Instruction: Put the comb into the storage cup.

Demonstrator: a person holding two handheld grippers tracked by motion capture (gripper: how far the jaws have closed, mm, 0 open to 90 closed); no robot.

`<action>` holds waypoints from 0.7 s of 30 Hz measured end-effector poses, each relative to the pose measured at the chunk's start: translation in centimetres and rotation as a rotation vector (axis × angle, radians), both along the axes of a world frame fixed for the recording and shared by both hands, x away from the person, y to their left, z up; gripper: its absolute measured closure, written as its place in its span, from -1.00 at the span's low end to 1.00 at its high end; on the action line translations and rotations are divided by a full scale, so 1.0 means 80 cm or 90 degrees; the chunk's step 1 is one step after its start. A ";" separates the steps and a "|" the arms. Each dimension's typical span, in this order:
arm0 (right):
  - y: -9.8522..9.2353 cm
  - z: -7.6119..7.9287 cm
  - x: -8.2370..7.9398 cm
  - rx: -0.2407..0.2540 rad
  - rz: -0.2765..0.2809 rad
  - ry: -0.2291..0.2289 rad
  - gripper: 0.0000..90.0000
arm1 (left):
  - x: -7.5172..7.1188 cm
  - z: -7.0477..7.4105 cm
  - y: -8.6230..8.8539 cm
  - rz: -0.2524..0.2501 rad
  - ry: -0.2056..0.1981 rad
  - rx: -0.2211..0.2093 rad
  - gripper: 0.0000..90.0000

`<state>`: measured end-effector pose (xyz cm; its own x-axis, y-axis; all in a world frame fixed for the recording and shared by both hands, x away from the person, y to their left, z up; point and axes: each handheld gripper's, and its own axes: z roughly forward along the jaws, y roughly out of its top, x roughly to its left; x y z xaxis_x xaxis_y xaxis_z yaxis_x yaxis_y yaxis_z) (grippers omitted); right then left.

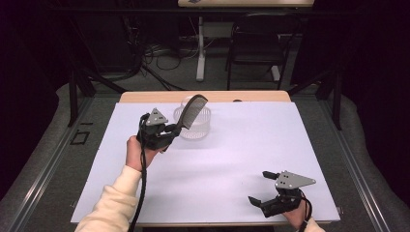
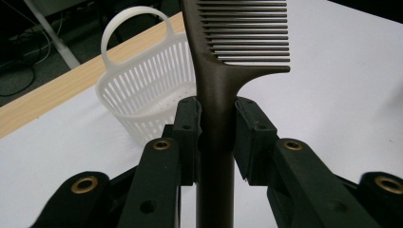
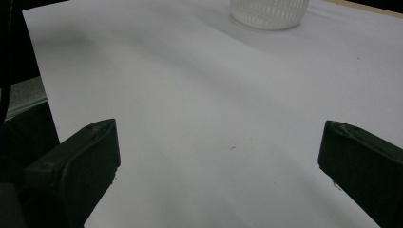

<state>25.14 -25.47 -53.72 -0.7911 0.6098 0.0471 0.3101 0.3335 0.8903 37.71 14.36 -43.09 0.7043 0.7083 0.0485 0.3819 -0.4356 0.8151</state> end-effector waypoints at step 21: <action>0.000 -0.001 0.001 0.000 -0.001 0.007 -1.00 | 0.021 0.016 -0.002 0.004 -0.028 0.001 0.61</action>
<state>25.22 -25.49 -53.83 -0.7895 0.6112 0.0557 0.3203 0.3330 0.8869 39.40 14.23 -41.80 0.6966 0.7129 0.0803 0.3488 -0.4344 0.8304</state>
